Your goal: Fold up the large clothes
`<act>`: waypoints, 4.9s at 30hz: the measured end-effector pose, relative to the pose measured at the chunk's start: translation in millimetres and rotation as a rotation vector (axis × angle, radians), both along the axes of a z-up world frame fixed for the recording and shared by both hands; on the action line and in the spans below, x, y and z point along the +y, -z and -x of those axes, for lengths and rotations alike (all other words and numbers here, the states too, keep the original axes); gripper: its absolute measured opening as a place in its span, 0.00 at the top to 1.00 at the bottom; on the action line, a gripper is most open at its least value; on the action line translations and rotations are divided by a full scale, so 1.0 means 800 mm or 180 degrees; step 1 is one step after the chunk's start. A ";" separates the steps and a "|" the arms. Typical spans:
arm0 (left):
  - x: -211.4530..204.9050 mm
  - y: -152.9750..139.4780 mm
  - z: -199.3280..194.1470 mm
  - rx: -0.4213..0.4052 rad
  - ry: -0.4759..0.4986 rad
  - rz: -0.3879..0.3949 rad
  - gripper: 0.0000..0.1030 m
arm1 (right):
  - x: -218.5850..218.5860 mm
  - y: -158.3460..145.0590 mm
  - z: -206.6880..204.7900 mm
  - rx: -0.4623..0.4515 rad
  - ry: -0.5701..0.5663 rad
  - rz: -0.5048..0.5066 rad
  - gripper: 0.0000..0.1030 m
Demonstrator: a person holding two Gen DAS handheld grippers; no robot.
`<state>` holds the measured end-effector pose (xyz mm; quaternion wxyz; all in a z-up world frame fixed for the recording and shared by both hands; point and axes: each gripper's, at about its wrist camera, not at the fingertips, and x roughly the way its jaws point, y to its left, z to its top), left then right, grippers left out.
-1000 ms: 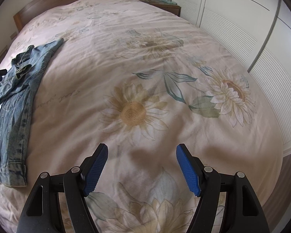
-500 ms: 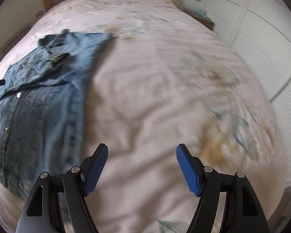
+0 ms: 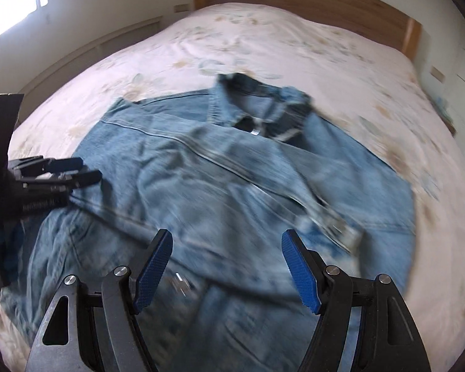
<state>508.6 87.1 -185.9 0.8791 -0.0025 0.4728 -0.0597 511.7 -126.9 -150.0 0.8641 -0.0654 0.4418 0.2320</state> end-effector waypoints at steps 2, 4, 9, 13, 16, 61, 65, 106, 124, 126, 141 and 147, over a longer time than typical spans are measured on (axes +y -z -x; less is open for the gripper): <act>0.009 0.007 0.003 0.0025 0.0027 0.0020 0.41 | 0.020 0.019 -0.018 0.0115 -0.0053 -0.0016 0.28; 0.019 0.013 0.004 0.0055 0.0030 0.0072 0.34 | 0.020 0.042 -0.033 0.0211 -0.0001 0.0067 0.28; 0.031 0.015 0.016 0.0074 0.0090 -0.0032 0.31 | -0.039 0.070 -0.048 0.0316 0.0201 0.0051 0.27; 0.036 -0.009 0.021 -0.0076 0.0046 0.0004 0.31 | -0.063 0.064 -0.041 0.0296 0.0083 0.0136 0.35; 0.034 -0.030 0.009 -0.0204 0.0046 -0.0006 0.31 | -0.051 0.044 -0.031 0.0177 -0.0025 0.0192 0.33; 0.029 -0.064 0.086 -0.0097 -0.0435 -0.0075 0.12 | -0.078 0.011 0.053 0.0049 0.0050 0.0372 0.27; 0.021 -0.090 0.134 -0.0176 -0.0466 -0.0130 0.12 | -0.109 -0.010 0.106 0.0037 0.0156 0.0306 0.27; 0.041 -0.123 0.491 -0.0807 -0.0868 -0.0333 0.12 | -0.262 -0.062 0.423 0.0115 0.1236 0.0094 0.23; 0.072 -0.067 0.437 -0.0353 -0.1032 -0.0280 0.11 | -0.283 0.003 0.380 0.0459 0.1411 0.0040 0.22; 0.072 -0.060 0.425 -0.0298 -0.1010 -0.0308 0.11 | -0.286 0.013 0.370 0.0499 0.1440 0.0007 0.21; 0.079 -0.030 0.314 0.0016 -0.0902 0.0102 0.11 | -0.300 0.049 0.314 0.0628 0.1421 -0.0206 0.21; 0.084 -0.011 0.292 0.0239 -0.0922 0.0228 0.12 | -0.285 0.065 0.302 0.0726 0.1278 -0.0287 0.21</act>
